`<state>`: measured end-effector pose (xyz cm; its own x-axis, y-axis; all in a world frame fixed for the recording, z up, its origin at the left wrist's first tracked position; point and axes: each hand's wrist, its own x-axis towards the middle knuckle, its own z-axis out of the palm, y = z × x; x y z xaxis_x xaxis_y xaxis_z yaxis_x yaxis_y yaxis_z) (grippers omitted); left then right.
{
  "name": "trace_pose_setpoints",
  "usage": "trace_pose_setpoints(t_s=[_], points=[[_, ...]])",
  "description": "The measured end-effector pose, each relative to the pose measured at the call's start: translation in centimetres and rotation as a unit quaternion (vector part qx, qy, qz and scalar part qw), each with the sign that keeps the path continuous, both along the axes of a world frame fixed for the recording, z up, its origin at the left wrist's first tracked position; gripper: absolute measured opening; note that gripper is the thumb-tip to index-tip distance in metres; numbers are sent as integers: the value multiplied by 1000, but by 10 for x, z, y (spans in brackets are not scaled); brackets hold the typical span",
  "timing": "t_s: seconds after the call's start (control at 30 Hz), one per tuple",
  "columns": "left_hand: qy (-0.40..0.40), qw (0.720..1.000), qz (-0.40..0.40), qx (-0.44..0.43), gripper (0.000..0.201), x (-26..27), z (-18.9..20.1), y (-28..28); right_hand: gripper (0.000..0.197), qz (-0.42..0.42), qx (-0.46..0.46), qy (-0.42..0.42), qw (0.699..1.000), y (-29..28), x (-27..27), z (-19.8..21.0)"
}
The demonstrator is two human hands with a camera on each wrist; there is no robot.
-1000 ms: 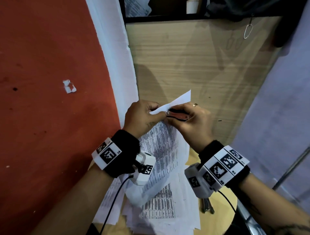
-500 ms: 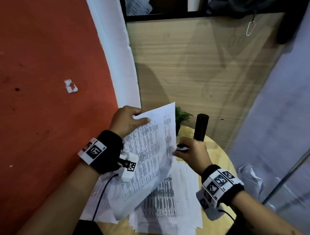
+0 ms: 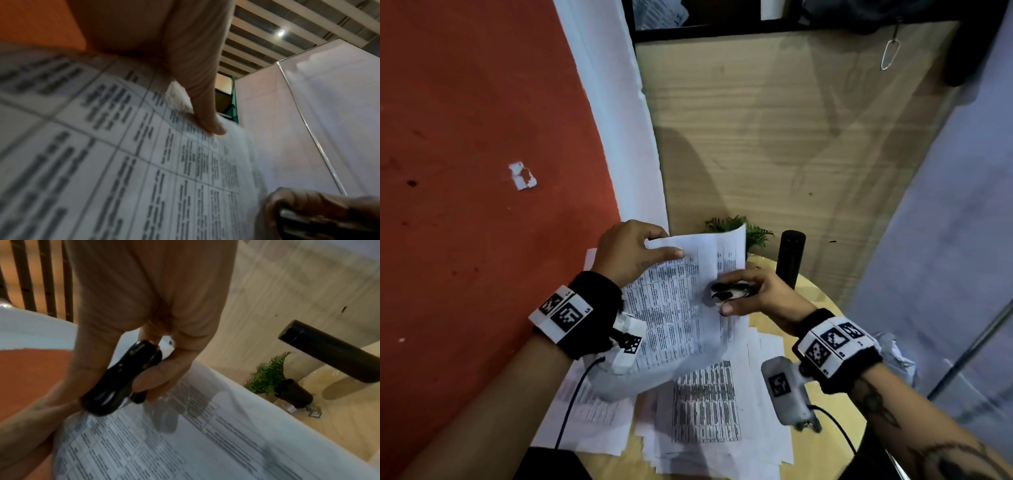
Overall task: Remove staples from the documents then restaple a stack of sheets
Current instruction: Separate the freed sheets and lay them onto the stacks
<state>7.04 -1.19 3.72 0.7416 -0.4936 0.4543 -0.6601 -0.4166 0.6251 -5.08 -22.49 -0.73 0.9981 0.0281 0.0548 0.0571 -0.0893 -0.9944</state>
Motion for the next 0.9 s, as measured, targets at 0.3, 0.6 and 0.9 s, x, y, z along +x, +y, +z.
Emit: trace_pose_setpoints(t_s=[0.3,0.6,0.9], points=[[-20,999,-2,-31,54,-7,1,5,44,50,-82,-7,995,19,-5,16],[177,972,-74,-137,70,-4,9,71,39,57,-86,-10,995,-13,-23,60],[392,855,-105,-323,76,-35,-64,51,47,67,-69,-7,995,-22,-23,62]])
